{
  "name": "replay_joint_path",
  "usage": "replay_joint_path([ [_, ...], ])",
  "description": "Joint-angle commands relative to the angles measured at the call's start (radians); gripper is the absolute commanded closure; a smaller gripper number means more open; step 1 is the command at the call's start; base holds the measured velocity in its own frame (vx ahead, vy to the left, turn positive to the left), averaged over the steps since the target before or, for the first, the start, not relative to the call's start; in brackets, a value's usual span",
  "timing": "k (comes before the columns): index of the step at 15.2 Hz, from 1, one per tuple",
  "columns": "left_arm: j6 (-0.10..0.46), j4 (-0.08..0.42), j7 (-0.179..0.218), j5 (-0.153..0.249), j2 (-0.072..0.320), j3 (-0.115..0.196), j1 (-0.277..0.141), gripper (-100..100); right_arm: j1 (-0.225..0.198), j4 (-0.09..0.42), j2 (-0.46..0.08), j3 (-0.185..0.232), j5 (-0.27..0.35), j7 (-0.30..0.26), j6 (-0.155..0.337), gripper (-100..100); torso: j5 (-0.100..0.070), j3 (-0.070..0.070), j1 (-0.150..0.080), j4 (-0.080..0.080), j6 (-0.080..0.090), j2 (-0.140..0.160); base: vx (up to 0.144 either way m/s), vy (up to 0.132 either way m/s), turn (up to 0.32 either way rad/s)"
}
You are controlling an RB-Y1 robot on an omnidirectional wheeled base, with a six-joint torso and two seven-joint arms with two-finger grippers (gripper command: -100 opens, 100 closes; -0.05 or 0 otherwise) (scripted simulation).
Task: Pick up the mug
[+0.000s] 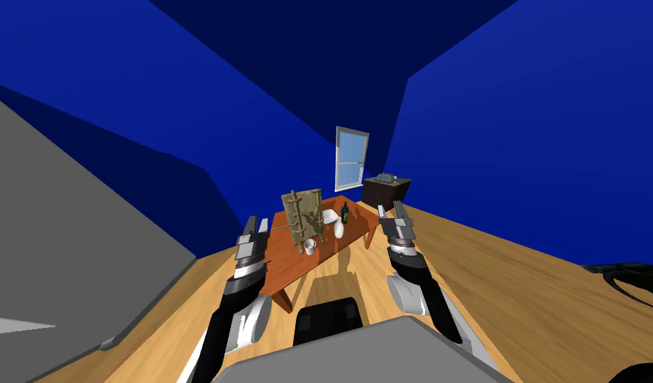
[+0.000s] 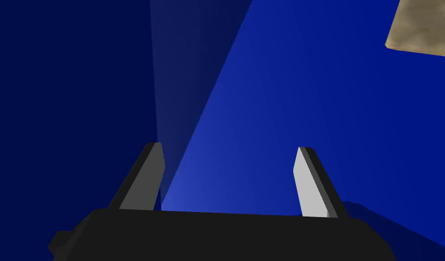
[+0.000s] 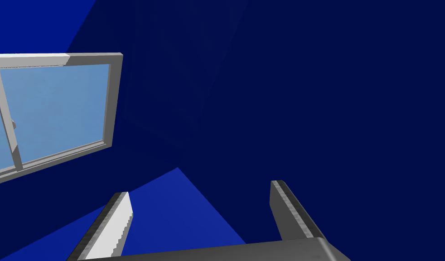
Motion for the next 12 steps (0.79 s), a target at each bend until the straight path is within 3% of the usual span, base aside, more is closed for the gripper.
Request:
replay_joint_path([
  [1,0.013,0.006,-0.003,0.004,0.028,0.0,-0.003,-100,0.0,0.0,0.0,0.0,0.0,0.0,0.0,0,0.0,0.0,0.0,0.0,0.0,0.0,0.0,-0.001,-0.021],
  [5,0.092,0.041,-0.021,0.028,0.116,-0.002,-0.023,-100,0.0,0.0,0.0,0.0,0.0,0.0,0.0,0,0.0,0.0,0.0,0.0,0.0,0.0,-0.002,-0.002,-0.096],
  [6,0.094,0.041,-0.021,0.028,0.116,-0.002,-0.023,-100,0.0,0.0,0.0,0.0,0.0,0.0,0.0,0,0.0,0.0,0.001,0.0,0.0,0.0,-0.003,0.001,-0.08],
  [8,0.149,0.069,-0.035,0.047,0.161,-0.004,-0.038,-100,0.0,0.0,0.0,0.0,0.0,0.0,0.0,0,0.0,0.0,0.0,0.0,0.0,0.0,-0.003,-0.002,-0.115],
  [12,0.223,0.103,-0.052,0.069,0.205,-0.006,-0.056,-100,0.0,0.0,0.0,0.0,0.0,0.0,0.0,0,0.0,0.0,0.0,0.0,0.0,0.0,-0.003,-0.002,-0.095],
])
